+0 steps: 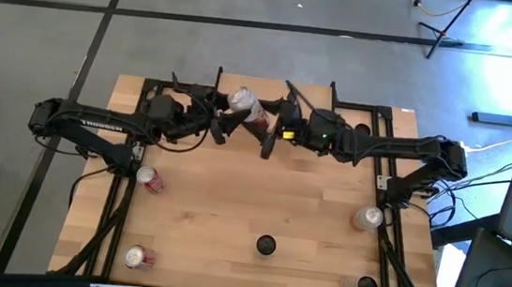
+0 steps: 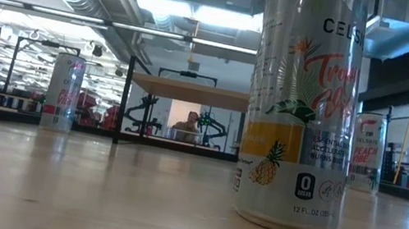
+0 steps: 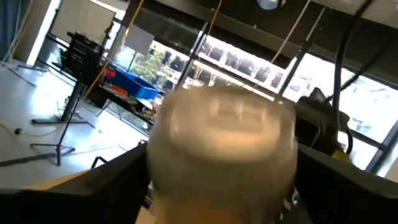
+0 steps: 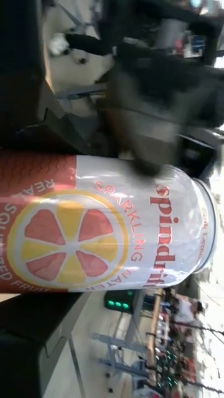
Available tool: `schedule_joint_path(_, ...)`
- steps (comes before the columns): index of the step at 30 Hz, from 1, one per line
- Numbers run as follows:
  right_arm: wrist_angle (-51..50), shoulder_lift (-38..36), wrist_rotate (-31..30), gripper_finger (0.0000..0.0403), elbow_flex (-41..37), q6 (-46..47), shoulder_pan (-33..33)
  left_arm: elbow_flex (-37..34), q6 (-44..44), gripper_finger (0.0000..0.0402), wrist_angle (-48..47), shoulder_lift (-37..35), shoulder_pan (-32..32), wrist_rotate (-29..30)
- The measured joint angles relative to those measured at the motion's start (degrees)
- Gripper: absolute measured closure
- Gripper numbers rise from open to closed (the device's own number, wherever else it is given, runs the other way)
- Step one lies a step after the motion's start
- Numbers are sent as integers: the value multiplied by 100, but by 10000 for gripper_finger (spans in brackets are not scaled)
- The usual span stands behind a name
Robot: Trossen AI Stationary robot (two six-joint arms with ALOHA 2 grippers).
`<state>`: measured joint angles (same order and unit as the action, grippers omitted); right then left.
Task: Place canned beverage on shelf
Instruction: Put the left orange white soda can on the shelf
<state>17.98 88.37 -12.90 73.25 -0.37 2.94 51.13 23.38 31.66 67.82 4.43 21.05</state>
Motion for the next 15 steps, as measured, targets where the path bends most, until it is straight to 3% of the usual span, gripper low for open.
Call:
schedule_joint_path(4,44,89,-47,132,0,104,30,11,0,19,-166,-5,7,187)
schedule_joint_path(15,555,291,-5,132,17,166,32,4,384,15,-286,34,-13,194)
